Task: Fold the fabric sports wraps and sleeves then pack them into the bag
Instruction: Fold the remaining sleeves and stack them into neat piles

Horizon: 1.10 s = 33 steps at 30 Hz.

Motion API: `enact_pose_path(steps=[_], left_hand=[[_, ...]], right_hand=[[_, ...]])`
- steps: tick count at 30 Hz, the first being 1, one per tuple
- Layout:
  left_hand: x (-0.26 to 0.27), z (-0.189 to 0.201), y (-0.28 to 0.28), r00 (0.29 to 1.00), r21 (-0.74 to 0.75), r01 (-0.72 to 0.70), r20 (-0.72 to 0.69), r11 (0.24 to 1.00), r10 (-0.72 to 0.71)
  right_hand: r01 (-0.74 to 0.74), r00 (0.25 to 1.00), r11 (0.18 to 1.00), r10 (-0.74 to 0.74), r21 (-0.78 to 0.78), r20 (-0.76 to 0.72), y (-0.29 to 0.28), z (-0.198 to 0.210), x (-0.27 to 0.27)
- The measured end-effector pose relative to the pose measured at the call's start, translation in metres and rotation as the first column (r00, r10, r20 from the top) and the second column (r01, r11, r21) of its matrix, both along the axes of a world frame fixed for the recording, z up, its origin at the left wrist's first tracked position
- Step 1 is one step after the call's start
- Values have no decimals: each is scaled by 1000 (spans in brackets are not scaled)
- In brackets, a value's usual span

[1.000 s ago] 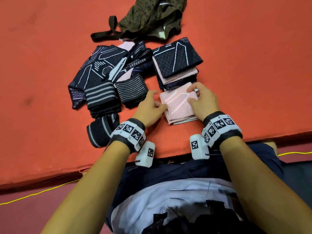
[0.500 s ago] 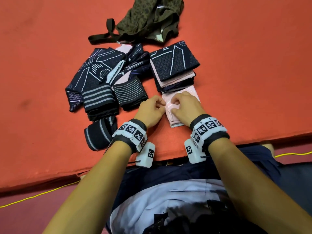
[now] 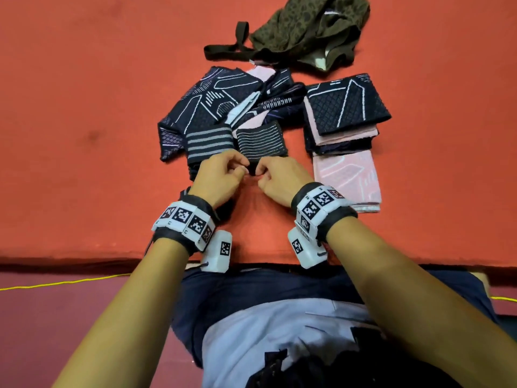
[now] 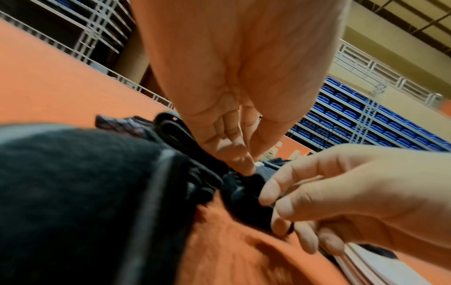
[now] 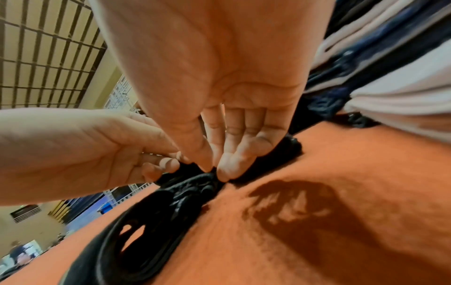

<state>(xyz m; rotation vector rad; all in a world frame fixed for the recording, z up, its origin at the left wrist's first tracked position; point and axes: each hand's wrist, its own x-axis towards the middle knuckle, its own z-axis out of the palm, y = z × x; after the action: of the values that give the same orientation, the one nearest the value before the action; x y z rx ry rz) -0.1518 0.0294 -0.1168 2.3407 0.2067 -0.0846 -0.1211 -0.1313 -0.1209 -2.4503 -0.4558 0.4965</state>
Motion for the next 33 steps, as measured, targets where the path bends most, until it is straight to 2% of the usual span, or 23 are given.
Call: enact_pose_path(steps=[7,13,22,25,29,33], left_hand=[[-26,-1,49,993,-10,-118,22,993,119],[-47,-8,78,980,9,-197,18,980,197],[-60,-34,101,946,100,-314,-55,944,320],[-57,-37,96,951,126,-273,-112,954,287],[-50,-35,90,966,97,-249,-54,964,255],[-44,-32,83,974,101,-209,-71,973,216]], right_hand=[[-105,994,994,104,-24,-38,44,-1,-7],[-135,991,990,135,-30,5,72,-7,-12],[-107,993,993,104,-49,-58,82,-15,-15],[-85,993,996,82,-30,-86,84,-16,-16],[-81,993,997,81,6,-84,82,-16,-12],[-65,993,996,71,63,-93,78,-18,-12]])
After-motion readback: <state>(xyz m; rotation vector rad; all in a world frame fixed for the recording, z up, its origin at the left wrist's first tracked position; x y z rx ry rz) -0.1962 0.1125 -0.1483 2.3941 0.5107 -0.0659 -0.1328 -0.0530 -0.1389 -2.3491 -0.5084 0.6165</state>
